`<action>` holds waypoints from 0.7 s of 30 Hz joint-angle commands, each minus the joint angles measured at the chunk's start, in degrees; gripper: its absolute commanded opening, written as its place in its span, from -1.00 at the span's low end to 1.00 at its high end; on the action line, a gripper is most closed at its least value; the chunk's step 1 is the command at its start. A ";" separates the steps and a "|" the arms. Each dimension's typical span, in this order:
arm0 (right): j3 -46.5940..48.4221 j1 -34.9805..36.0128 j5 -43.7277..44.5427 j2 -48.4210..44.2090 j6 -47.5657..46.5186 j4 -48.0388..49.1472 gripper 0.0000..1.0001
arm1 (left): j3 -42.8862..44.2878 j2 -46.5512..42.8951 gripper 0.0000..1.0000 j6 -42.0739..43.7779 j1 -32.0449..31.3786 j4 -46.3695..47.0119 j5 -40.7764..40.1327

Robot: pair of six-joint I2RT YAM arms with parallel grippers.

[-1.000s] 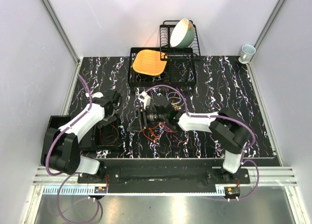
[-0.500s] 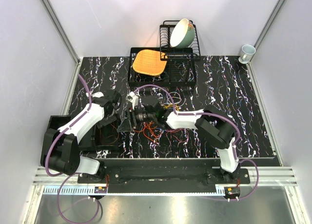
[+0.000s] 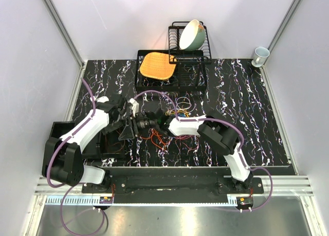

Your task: Untangle the cables

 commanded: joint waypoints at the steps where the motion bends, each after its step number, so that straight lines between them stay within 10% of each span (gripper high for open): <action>1: 2.94 0.84 -1.53 1.07 0.14 2.70 -0.11 | 2.05 -1.88 0.04 0.62 0.32 -0.24 0.63; 13: 3.56 0.84 -1.44 1.86 0.84 3.40 -1.00 | 2.84 -6.26 0.27 1.23 0.41 -0.33 2.91; 21: 1.80 0.84 -1.44 0.98 1.37 5.42 -1.00 | 8.19 -10.32 0.65 3.16 2.25 -4.10 0.98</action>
